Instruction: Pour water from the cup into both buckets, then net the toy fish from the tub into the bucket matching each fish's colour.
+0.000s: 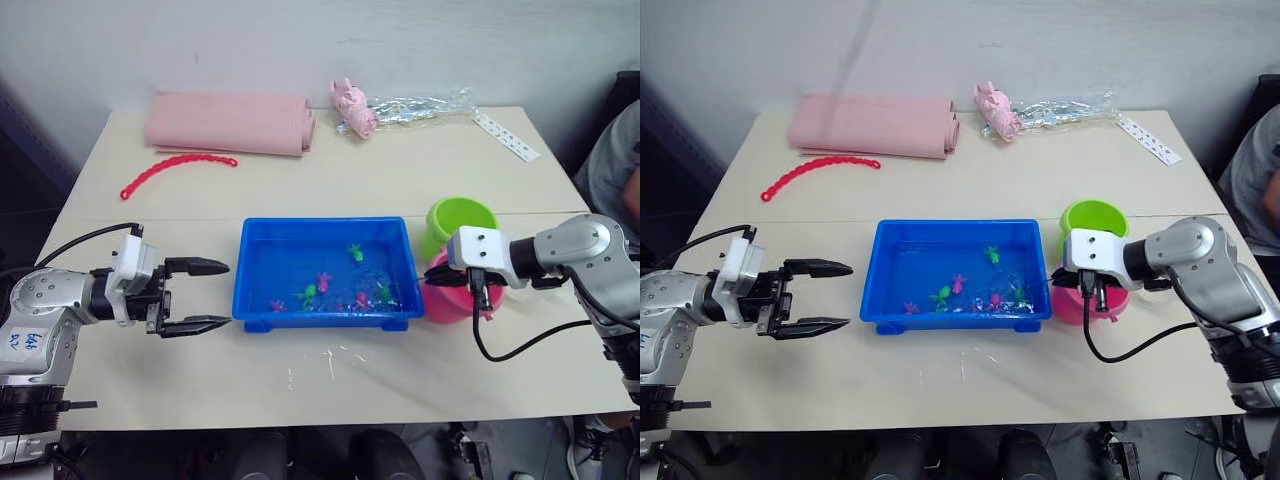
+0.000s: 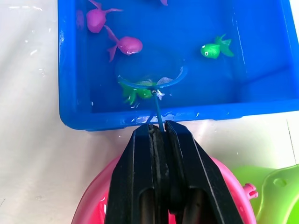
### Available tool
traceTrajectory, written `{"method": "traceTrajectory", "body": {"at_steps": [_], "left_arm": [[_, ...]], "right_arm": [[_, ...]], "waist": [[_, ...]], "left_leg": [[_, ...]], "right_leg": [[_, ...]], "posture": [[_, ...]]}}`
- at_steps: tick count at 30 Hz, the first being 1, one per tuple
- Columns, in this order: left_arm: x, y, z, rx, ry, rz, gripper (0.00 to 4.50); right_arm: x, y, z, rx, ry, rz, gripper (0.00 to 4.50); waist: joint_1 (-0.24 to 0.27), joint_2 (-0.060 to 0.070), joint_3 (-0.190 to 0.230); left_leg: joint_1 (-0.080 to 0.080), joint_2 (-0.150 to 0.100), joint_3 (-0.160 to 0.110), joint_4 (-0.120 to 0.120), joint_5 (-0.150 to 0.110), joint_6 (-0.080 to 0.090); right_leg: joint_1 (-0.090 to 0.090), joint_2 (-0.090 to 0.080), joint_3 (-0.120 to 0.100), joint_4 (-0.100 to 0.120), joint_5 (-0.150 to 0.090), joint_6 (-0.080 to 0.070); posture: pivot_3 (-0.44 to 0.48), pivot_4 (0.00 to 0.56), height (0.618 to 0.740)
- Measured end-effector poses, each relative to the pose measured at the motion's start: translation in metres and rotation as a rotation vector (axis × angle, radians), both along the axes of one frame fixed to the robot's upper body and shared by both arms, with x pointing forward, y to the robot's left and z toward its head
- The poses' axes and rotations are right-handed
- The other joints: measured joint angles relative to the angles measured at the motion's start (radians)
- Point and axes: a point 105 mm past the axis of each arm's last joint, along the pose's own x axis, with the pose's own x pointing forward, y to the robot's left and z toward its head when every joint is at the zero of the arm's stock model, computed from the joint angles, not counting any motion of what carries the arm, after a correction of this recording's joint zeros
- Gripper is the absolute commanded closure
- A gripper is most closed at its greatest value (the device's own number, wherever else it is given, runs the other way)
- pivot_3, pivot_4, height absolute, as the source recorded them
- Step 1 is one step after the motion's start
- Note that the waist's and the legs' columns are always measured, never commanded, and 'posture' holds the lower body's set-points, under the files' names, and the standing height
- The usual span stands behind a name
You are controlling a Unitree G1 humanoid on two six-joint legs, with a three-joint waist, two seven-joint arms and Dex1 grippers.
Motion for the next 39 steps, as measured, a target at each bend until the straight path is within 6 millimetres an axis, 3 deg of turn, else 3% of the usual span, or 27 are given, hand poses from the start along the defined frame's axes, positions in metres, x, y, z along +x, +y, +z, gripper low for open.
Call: {"method": "traceTrajectory", "body": {"at_steps": [14, 39], "left_arm": [[0.0005, -0.0011, -0.0013, 0.001, 0.005, 0.001, 0.04], [0.0028, -0.0028, -0.0045, 0.004, -0.009, -0.005, 0.04]], "right_arm": [[0.0006, 0.0102, -0.0070, 0.083, 0.082, -0.031, 4.50], [-0.0021, 0.0028, 0.0014, 0.282, 0.155, -0.041, 4.50]], "waist": [[0.000, 0.000, 0.000], [0.001, 0.000, 0.000]], "left_leg": [[0.000, 0.000, 0.000, 0.000, 0.000, 0.000], [0.000, 0.000, 0.000, 0.000, 0.000, 0.000]], "right_leg": [[0.000, 0.000, 0.000, 0.001, 0.000, 0.000], [0.000, 0.000, 0.000, 0.001, 0.000, 0.000]], "posture": [[0.000, 0.150, 0.740], [0.000, 0.150, 0.740]]}}
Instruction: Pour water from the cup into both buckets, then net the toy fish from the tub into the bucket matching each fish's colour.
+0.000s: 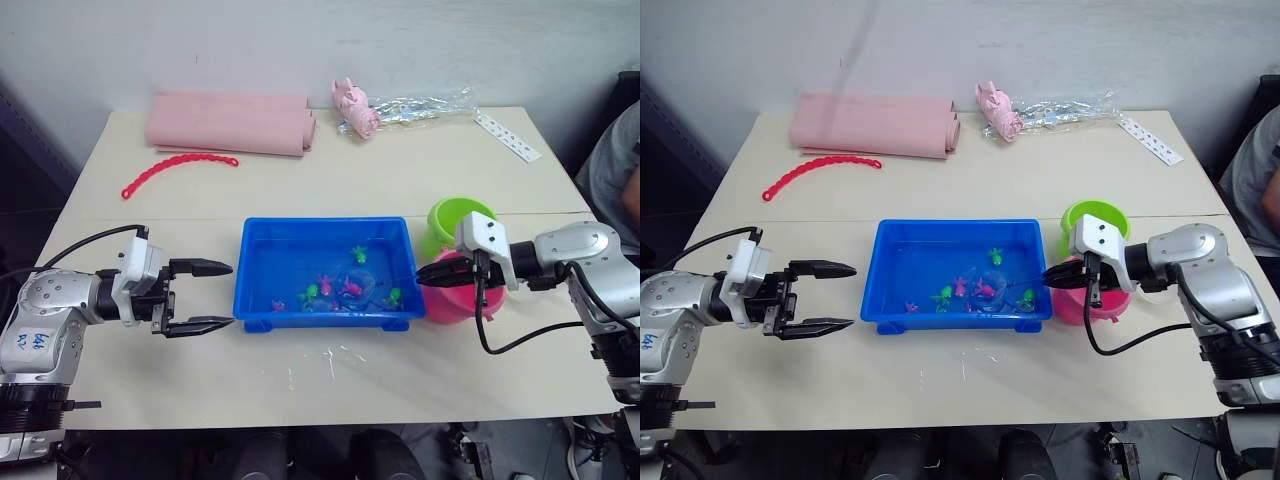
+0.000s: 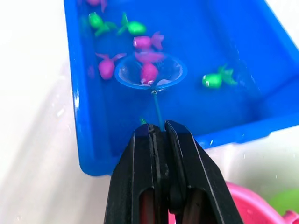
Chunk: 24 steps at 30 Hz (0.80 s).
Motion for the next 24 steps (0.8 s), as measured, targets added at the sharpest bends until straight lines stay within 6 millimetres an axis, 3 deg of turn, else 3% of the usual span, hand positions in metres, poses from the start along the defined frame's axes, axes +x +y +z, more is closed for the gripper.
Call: {"method": "traceTrajectory", "body": {"at_steps": [13, 20, 24], "left_arm": [[0.003, -0.005, 0.002, -0.040, 0.001, 0.004, 0.04], [0.010, -0.016, 0.014, -0.126, -0.003, -0.004, 0.04], [0.016, -0.029, 0.024, -0.154, -0.031, -0.036, 0.04]], "right_arm": [[-0.016, -0.016, 0.003, 0.150, -0.031, -0.027, 4.50], [-0.023, -0.018, 0.011, 0.208, -0.144, -0.073, 4.50], [-0.038, -0.017, 0.019, 0.286, -0.179, -0.083, 4.50]], "waist": [[0.002, 0.000, 0.000], [0.003, 0.000, 0.000], [0.010, 0.000, 0.000]], "left_leg": [[0.000, 0.000, 0.000, 0.000, 0.000, 0.000], [0.000, 0.000, 0.000, 0.000, 0.000, 0.000], [0.000, 0.000, 0.000, 0.001, 0.000, 0.000]], "right_leg": [[0.000, 0.000, 0.000, 0.000, 0.000, 0.000], [0.000, 0.000, 0.000, 0.001, 0.000, 0.000], [0.001, 0.000, -0.001, 0.001, 0.000, 0.000]], "posture": [[0.000, 0.150, 0.740], [0.000, 0.150, 0.740], [0.000, 0.150, 0.740]]}}
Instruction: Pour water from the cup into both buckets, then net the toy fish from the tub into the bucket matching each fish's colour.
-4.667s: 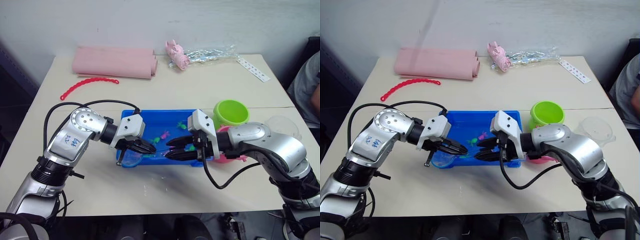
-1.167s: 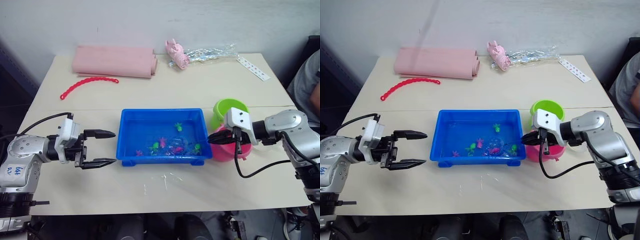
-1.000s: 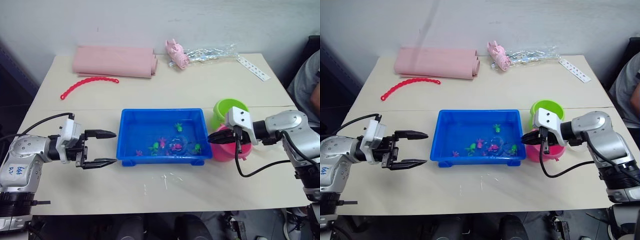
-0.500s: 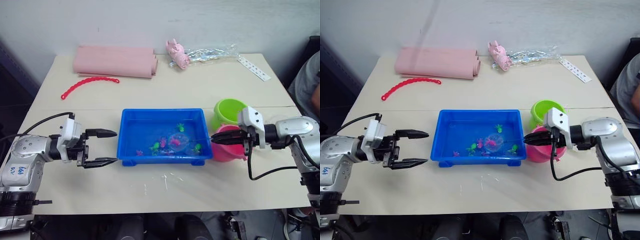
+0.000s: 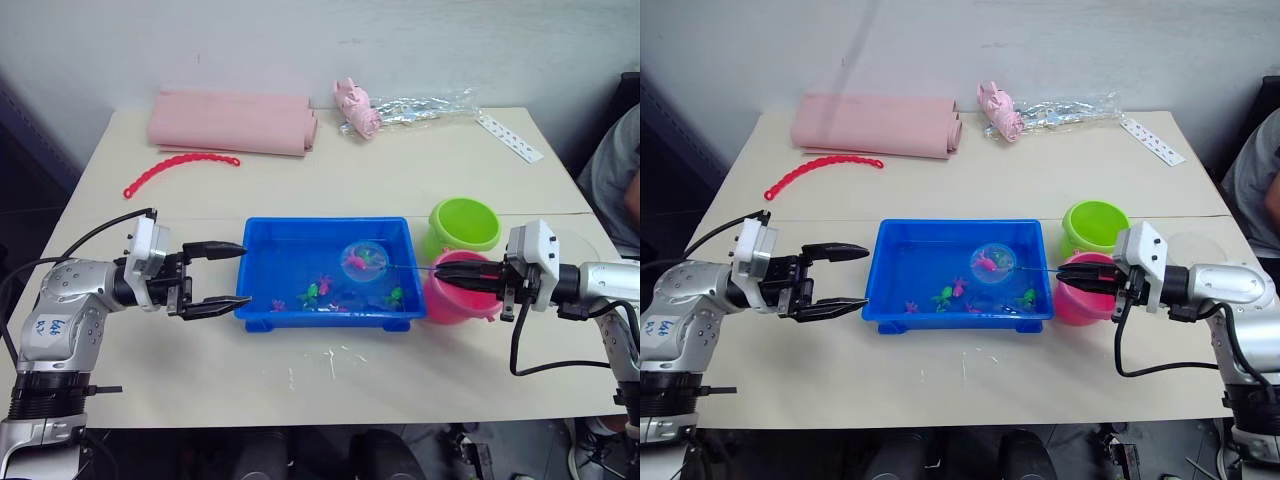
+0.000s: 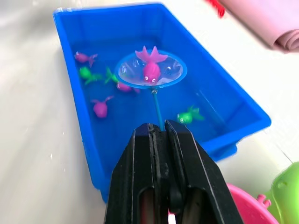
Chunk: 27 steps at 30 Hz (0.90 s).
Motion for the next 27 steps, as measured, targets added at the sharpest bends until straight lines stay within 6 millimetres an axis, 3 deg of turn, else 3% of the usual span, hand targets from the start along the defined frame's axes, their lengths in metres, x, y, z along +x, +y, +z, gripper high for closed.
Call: {"method": "traceTrajectory", "body": {"at_steps": [4, 11, 18, 27], "left_arm": [[0.004, -0.011, 0.005, -0.014, -0.010, -0.030, 0.04], [0.005, -0.027, 0.001, -0.040, 0.018, -0.090, 0.04], [0.004, -0.039, 0.000, -0.053, 0.026, -0.141, 0.04], [0.003, -0.046, -0.001, -0.066, 0.029, -0.179, 0.04]], "right_arm": [[-0.017, -0.008, 0.013, 0.027, -0.034, -0.032, 4.50], [-0.046, -0.048, 0.030, 0.046, -0.103, -0.248, 4.50], [-0.069, -0.076, 0.016, -0.060, -0.118, -0.373, 4.50], [-0.071, -0.103, -0.001, -0.249, -0.306, -0.493, 4.50]], "waist": [[0.002, 0.000, 0.000], [0.017, 0.000, 0.000], [0.018, 0.000, 0.000], [0.017, 0.000, 0.000]], "left_leg": [[0.000, 0.000, 0.000, 0.000, 0.000, 0.000], [0.001, 0.000, 0.000, 0.000, 0.000, 0.001], [0.002, 0.000, 0.000, 0.000, 0.001, 0.001], [0.003, 0.000, 0.000, 0.000, 0.001, 0.000]], "right_leg": [[0.001, 0.000, 0.000, -0.001, 0.000, 0.000], [0.002, 0.001, 0.000, -0.001, 0.000, 0.000], [0.004, 0.001, 0.000, -0.003, 0.000, 0.000], [0.004, 0.001, 0.001, -0.003, 0.000, 0.000]], "posture": [[0.000, 0.150, 0.740], [0.000, 0.150, 0.740], [0.000, 0.150, 0.740], [0.000, 0.150, 0.740]]}}
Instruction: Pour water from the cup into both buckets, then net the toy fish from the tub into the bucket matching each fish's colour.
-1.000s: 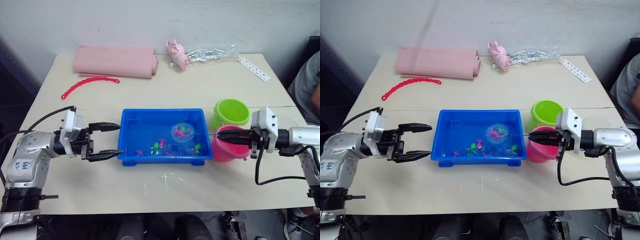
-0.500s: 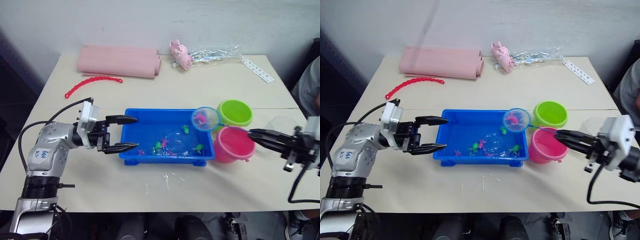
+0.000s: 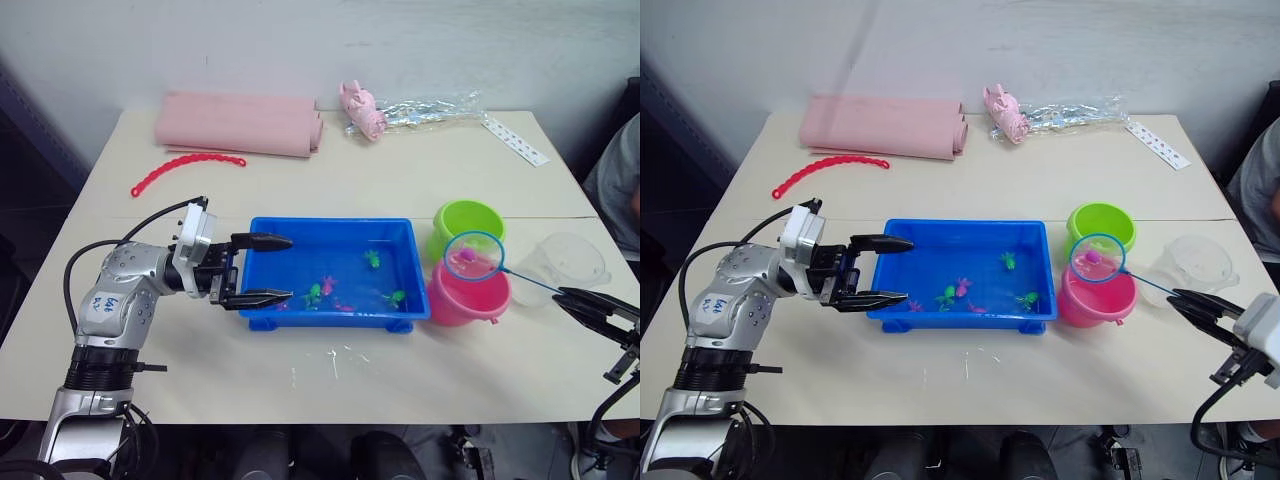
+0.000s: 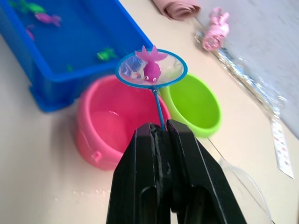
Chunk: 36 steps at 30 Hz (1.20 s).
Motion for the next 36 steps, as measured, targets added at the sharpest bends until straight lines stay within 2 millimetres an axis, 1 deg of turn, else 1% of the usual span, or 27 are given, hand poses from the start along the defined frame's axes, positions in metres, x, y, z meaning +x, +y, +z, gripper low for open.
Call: {"method": "traceTrajectory", "body": {"at_steps": [3, 5, 8, 12, 17, 19, 21, 25, 29, 36], "left_arm": [[0.000, -0.004, -0.003, -0.013, 0.012, -0.010, 0.04], [0.000, -0.007, -0.003, -0.017, 0.015, -0.019, 0.04], [0.000, -0.010, -0.002, -0.019, 0.006, -0.029, 0.04], [-0.001, -0.017, 0.003, -0.033, -0.021, -0.040, 0.04], [0.000, -0.017, 0.002, -0.027, -0.028, -0.033, 0.04], [0.000, -0.018, 0.002, -0.030, -0.029, -0.032, 0.04], [0.000, -0.018, 0.001, -0.033, -0.030, -0.032, 0.04], [0.000, -0.020, 0.001, -0.042, -0.030, -0.035, 0.04], [0.001, -0.020, 0.000, -0.046, -0.028, -0.029, 0.04], [0.003, -0.020, -0.002, -0.055, -0.017, -0.016, 0.04]], "right_arm": [[0.002, -0.005, -0.001, -0.073, -0.041, -0.030, 4.50], [0.002, -0.007, -0.006, -0.124, -0.052, -0.036, 4.50], [0.003, -0.008, -0.008, -0.198, -0.079, -0.043, 4.50], [-0.005, -0.010, -0.017, -0.360, -0.113, -0.022, 4.50], [-0.012, -0.008, -0.021, -0.457, -0.211, 0.015, 4.50], [-0.014, -0.009, -0.027, -0.521, -0.239, 0.030, 4.50], [-0.015, -0.010, -0.031, -0.570, -0.264, 0.035, 4.50], [-0.016, -0.013, -0.032, -0.691, -0.329, 0.035, 4.50], [-0.015, -0.017, -0.037, -0.750, -0.341, 0.014, 4.50], [-0.014, -0.015, -0.029, -0.742, -0.423, -0.001, 4.50]], "waist": [[0.000, 0.000, 0.000], [0.001, 0.000, 0.000], [0.001, 0.000, 0.000], [0.002, 0.000, 0.000], [-0.001, 0.000, 0.000], [-0.001, 0.000, 0.000], [-0.001, 0.000, 0.000], [-0.001, 0.000, 0.000], [-0.001, 0.000, 0.000], [-0.002, 0.000, 0.000]], "left_leg": [[0.000, 0.000, 0.000, 0.001, 0.000, 0.000], [0.000, 0.000, 0.000, 0.001, 0.000, 0.000], [0.000, 0.000, 0.000, 0.000, 0.000, 0.000], [0.000, 0.000, 0.000, 0.000, 0.000, 0.000], [0.000, 0.000, 0.000, 0.000, 0.001, 0.000], [0.001, 0.000, 0.000, 0.000, 0.001, 0.000], [0.001, 0.000, 0.000, 0.000, 0.001, -0.001], [0.001, 0.000, 0.000, 0.000, 0.001, -0.001], [0.001, 0.000, 0.000, 0.000, 0.001, -0.001], [0.001, 0.000, 0.000, 0.000, 0.001, -0.001]], "right_leg": [[0.000, 0.000, 0.000, -0.001, 0.000, 0.000], [0.000, 0.000, 0.000, -0.001, 0.000, 0.000], [0.000, 0.000, 0.000, -0.001, 0.000, 0.000], [0.000, 0.000, 0.000, -0.001, 0.000, 0.000], [0.000, 0.000, 0.000, -0.001, 0.000, 0.000], [0.000, 0.000, 0.000, -0.001, 0.000, 0.000], [0.000, 0.000, 0.000, -0.001, 0.000, 0.000], [0.000, 0.000, 0.001, -0.001, 0.000, 0.000], [0.000, 0.000, 0.001, -0.001, 0.000, 0.000], [0.000, 0.000, 0.001, -0.001, 0.000, 0.000]], "posture": [[0.000, 0.150, 0.740], [0.000, 0.150, 0.740], [0.000, 0.150, 0.740], [0.000, 0.150, 0.740], [0.000, 0.150, 0.740], [0.000, 0.150, 0.740], [0.000, 0.150, 0.740], [0.000, 0.150, 0.740], [0.000, 0.150, 0.740], [0.000, 0.150, 0.740]]}}
